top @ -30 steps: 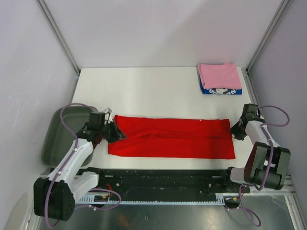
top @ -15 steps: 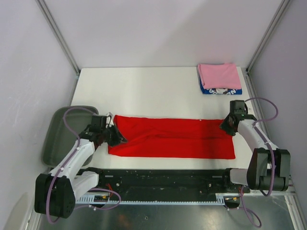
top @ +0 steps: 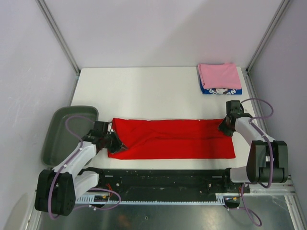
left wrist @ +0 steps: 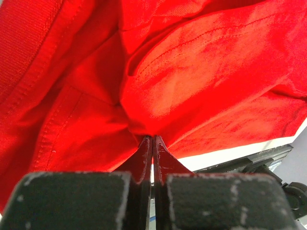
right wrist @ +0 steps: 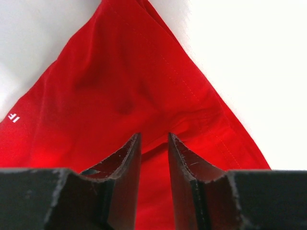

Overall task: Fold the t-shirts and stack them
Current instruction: Fold the other side of the tshirt into a rectangle

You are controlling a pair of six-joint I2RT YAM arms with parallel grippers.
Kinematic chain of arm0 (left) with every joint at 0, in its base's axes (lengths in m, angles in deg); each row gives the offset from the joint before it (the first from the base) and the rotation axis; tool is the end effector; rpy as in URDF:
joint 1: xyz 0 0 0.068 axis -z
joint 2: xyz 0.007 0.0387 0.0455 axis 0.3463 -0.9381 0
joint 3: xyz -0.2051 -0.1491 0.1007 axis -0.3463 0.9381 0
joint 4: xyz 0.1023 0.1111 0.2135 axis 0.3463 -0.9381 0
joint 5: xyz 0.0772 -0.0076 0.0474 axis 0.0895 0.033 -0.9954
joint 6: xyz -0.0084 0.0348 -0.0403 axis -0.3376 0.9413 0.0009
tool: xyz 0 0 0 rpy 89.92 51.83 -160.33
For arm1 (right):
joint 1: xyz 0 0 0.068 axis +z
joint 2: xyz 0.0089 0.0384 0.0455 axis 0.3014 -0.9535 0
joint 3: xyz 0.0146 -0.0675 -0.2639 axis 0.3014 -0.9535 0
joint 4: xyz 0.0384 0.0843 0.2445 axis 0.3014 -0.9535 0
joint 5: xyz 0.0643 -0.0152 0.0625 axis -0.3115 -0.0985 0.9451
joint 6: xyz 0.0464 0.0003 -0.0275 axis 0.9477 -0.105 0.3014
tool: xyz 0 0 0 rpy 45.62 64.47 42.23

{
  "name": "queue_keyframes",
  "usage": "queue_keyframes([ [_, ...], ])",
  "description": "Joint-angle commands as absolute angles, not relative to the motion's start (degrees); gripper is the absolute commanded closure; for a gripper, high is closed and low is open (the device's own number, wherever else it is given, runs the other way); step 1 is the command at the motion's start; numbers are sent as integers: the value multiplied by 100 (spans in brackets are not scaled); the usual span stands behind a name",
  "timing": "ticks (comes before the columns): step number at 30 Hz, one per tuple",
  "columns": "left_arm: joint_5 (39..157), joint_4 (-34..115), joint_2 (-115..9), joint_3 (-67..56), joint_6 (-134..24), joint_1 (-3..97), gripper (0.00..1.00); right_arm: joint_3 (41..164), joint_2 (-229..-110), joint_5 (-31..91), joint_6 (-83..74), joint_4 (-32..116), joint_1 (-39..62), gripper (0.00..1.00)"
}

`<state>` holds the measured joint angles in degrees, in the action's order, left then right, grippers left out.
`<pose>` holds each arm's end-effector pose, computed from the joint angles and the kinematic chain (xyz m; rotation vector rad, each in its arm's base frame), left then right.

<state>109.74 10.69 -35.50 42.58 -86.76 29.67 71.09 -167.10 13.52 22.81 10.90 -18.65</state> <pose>0.1627 -0.0395 0.1550 -0.6824 2.6783 -0.7483 0.2483 -0.0103 0.1851 0.8583 2.5561 -0.0451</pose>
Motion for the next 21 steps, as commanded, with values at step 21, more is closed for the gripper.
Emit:
queue_keyframes([
  [21,11603,1306,-3154,3155,-8121,3045,62,8303,-17613,2332,2090,2475,1570,70],
])
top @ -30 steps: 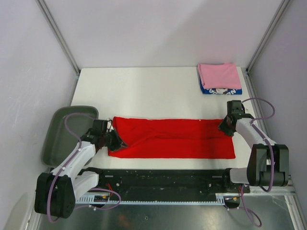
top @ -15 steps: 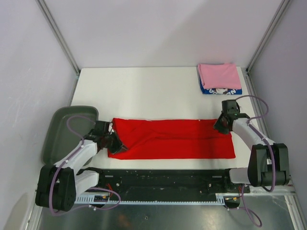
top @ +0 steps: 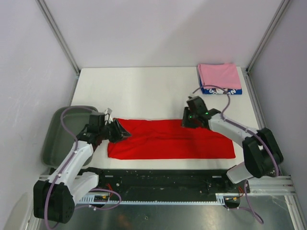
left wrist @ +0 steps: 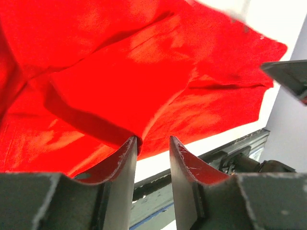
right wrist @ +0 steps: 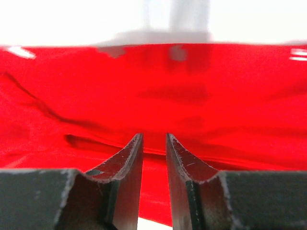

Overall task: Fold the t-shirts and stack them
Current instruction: Fold the other side of the tshirt into a rectangle

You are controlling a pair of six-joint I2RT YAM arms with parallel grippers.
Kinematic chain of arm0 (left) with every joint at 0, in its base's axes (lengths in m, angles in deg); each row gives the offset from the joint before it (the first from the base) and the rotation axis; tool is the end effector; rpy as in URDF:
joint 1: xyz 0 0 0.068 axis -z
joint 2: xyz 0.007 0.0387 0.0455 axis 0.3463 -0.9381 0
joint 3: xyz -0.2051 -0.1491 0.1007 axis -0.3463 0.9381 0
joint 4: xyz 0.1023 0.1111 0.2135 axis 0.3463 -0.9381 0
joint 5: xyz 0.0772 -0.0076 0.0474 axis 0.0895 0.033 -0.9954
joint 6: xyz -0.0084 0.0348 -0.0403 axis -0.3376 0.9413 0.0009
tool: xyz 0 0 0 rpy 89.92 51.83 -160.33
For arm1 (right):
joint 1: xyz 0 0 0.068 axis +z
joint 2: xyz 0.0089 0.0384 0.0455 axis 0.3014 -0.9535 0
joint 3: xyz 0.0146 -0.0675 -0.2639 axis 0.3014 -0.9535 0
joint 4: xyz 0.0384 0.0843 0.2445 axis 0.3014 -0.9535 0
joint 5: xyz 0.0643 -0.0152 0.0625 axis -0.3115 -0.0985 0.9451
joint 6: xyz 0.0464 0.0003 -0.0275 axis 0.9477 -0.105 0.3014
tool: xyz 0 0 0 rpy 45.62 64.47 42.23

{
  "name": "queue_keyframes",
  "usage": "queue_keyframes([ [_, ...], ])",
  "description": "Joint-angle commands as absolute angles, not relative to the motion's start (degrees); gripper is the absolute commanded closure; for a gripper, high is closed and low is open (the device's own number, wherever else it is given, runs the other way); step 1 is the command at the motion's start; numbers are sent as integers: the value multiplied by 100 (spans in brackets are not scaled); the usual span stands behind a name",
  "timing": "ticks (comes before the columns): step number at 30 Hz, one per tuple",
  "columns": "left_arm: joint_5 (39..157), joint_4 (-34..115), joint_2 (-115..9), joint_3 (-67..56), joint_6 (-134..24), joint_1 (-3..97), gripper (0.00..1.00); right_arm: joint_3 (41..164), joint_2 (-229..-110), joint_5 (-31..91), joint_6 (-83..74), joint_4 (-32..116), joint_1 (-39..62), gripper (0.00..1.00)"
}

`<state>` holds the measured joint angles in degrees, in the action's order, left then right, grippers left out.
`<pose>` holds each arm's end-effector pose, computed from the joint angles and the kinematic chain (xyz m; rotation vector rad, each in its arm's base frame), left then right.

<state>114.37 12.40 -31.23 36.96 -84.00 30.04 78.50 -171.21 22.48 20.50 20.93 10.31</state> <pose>0.1744 -0.0453 0.1989 -0.4761 2.5114 -0.8993 0.2598 0.1373 0.2145 0.0881 2.5412 0.4223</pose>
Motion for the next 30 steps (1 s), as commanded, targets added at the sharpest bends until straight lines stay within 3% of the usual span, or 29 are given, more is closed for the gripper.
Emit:
queue_keyframes([
  [1,11606,1307,-3277,3024,-8088,3054,61,8412,-17776,2309,2091,2501,1705,71],
  [13,11428,1309,-3793,2765,-8023,3319,62,8980,-18808,2393,2049,2784,2420,73],
  [21,11557,1225,-3243,3243,-8190,3320,65,8985,-18912,2280,1980,2480,2763,75],
  [30,10889,845,-2465,4254,-9236,3318,65,8975,-18989,2036,1917,2264,3005,76],
])
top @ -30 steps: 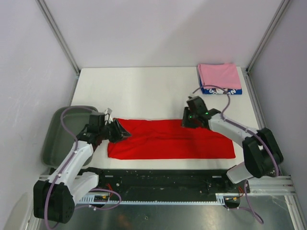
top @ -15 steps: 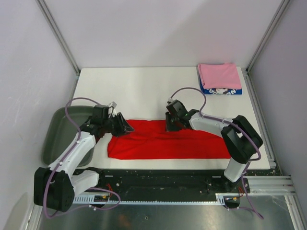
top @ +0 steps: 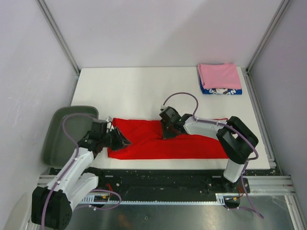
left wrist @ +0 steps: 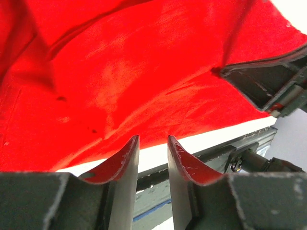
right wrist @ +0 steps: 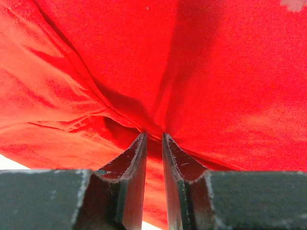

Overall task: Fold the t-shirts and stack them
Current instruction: Fold the other side of the tshirt into a rectangle

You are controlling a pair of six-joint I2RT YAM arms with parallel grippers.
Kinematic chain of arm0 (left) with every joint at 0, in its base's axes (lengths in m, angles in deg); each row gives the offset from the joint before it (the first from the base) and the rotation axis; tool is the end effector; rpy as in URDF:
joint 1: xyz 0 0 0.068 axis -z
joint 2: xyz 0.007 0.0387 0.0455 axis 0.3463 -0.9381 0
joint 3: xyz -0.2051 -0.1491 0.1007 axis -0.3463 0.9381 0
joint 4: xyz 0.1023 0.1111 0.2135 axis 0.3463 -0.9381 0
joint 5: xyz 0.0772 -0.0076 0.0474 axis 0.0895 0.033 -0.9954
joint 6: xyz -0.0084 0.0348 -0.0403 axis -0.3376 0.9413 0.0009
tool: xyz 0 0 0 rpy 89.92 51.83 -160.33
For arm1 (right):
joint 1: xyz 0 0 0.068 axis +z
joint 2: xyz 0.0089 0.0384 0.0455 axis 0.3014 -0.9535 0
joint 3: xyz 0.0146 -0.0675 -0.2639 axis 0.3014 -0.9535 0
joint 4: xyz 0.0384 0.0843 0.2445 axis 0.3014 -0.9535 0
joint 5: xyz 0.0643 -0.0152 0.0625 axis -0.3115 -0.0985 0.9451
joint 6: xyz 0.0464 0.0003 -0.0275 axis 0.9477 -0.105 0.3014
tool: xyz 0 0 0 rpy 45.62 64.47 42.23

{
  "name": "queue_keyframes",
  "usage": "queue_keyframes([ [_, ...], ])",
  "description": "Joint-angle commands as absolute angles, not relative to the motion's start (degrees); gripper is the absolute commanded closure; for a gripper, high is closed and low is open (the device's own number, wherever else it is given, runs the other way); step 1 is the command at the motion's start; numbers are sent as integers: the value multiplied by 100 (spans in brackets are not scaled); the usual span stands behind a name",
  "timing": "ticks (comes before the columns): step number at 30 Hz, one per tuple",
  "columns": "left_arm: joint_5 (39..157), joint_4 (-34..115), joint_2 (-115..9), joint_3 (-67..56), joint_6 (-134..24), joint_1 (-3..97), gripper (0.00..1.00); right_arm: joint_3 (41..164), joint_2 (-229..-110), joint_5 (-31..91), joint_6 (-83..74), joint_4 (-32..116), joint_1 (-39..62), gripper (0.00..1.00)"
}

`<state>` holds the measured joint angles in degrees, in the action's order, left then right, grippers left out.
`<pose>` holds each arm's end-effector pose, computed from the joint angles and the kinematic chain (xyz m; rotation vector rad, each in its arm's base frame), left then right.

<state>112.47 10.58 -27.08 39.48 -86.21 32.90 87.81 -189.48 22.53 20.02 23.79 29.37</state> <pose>0.1587 -0.0498 0.1935 -0.4821 2.5306 -0.8907 0.2415 0.2583 0.1687 -0.3634 2.6540 0.4685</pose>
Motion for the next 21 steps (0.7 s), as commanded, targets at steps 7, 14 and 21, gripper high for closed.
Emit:
queue_keyframes([
  [7,10572,698,-2358,4205,-9413,3319,65,8962,-18817,1932,1878,2150,3027,77],
  [14,10536,735,-3018,3256,-8860,3517,68,9028,-18526,2077,1831,2359,3015,76],
  [21,9531,806,-3663,3004,-9549,4323,72,9473,-18579,2189,1731,2458,3063,76],
])
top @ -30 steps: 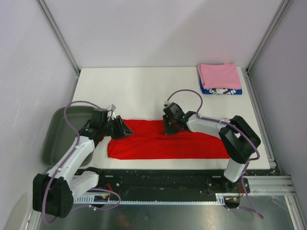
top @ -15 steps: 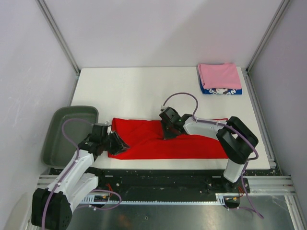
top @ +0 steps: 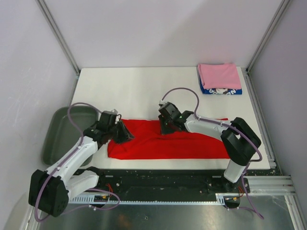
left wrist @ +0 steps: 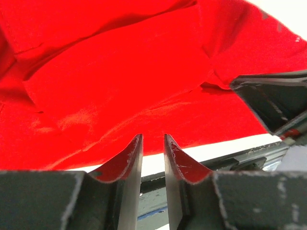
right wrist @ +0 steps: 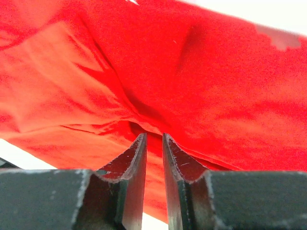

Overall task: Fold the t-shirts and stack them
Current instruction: Fold the other side of the tshirt into a rectangle

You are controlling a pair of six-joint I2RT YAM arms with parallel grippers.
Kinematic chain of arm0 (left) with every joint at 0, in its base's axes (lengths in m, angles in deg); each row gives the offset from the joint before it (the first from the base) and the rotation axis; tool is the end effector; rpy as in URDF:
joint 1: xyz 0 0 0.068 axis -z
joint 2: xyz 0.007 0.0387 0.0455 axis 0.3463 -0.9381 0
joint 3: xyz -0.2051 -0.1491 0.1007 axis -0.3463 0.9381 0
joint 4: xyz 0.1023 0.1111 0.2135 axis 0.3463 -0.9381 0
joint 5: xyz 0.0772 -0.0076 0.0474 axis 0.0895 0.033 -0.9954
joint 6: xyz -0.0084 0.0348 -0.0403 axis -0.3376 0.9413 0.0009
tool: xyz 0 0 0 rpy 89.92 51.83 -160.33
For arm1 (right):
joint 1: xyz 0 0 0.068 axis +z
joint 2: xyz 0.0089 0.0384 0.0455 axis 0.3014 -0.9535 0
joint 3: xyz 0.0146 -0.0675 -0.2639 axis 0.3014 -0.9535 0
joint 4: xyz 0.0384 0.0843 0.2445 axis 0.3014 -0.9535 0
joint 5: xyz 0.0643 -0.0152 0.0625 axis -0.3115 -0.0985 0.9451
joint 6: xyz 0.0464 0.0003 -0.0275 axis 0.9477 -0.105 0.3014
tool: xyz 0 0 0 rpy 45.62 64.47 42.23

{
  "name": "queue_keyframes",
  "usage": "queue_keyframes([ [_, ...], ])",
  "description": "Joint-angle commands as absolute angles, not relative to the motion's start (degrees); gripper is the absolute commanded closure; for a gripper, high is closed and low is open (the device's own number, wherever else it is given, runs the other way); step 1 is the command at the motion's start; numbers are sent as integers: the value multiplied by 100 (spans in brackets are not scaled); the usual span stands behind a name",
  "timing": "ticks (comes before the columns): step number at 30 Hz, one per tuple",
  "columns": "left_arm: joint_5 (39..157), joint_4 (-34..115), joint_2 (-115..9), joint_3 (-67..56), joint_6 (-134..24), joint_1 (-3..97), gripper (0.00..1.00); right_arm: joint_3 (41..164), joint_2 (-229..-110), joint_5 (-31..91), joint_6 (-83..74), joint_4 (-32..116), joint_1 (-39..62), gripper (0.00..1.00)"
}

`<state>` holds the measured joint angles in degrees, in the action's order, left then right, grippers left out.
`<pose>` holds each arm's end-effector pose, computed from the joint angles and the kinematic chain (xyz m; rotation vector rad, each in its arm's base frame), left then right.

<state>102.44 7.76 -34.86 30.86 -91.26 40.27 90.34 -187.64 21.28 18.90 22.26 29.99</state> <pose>0.1789 -0.0737 0.2147 -0.5272 2.5700 -0.7431 0.2420 0.2633 0.1908 -0.3866 2.5947 0.4783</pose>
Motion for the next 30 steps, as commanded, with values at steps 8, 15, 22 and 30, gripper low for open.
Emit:
queue_keyframes([
  [8,8778,1064,-3870,3893,-10299,4381,72,10136,-19142,2436,1617,2528,3302,75],
  [15,8730,1134,-3809,4299,-10460,4386,73,10356,-19624,2442,1617,2419,3495,76],
  [22,8637,1133,-3548,4513,-10687,4384,74,10200,-19766,1980,1562,2025,3811,78],
  [30,8578,883,-3056,4328,-10586,4381,75,10124,-19855,2144,1577,2074,3866,78],
])
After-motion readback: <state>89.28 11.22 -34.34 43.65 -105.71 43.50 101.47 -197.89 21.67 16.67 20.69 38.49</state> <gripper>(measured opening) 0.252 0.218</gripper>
